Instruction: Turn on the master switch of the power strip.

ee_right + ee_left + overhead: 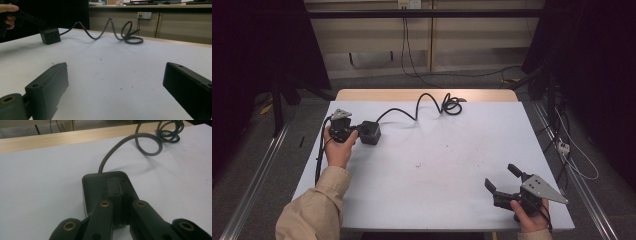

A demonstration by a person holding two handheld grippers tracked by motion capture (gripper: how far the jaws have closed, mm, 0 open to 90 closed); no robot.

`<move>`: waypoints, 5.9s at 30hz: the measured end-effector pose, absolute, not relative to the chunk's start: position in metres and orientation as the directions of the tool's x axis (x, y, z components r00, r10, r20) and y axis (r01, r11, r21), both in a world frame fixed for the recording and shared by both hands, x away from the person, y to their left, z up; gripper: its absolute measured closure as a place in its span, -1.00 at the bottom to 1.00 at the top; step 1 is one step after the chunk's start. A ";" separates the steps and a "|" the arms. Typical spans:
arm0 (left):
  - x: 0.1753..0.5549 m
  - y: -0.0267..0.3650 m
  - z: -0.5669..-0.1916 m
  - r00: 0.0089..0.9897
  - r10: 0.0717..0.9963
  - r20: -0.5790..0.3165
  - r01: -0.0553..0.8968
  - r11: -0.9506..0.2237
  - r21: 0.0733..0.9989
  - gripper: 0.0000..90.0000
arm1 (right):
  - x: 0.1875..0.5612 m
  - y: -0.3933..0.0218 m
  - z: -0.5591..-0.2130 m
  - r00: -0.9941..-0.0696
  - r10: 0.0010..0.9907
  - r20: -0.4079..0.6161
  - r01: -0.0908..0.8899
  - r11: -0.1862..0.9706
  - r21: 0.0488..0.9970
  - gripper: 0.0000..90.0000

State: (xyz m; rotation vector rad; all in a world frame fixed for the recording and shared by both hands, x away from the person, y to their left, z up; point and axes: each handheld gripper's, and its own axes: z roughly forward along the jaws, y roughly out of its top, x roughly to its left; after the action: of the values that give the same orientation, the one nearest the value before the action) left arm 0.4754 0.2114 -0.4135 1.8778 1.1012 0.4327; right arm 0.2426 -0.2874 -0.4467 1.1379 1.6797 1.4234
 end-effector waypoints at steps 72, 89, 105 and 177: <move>0.479 0.210 -0.416 0.528 0.838 -0.138 0.548 -0.213 0.809 1.00 | 0.243 -0.286 -0.447 -0.417 0.907 0.051 0.202 0.038 0.979 -0.87; 0.478 0.207 -0.415 0.516 0.849 -0.113 0.548 -0.226 0.805 1.00 | 0.242 -0.285 -0.446 -0.420 0.906 0.047 0.198 0.041 0.979 -0.87; 0.477 0.206 -0.415 0.503 0.855 -0.122 0.559 -0.214 0.801 1.00 | 0.242 -0.285 -0.446 -0.419 0.906 0.050 0.198 0.038 0.979 -0.87; 0.476 0.204 -0.416 0.484 0.866 -0.122 0.565 -0.203 0.799 1.00 | 0.242 -0.287 -0.445 -0.416 0.908 0.049 0.191 0.034 0.981 -0.87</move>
State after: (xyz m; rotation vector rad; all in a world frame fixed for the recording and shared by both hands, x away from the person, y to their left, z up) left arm 0.4763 0.2041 -0.4155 1.8939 1.1913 0.4537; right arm 0.2423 -0.2865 -0.4453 1.1236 1.6750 1.4302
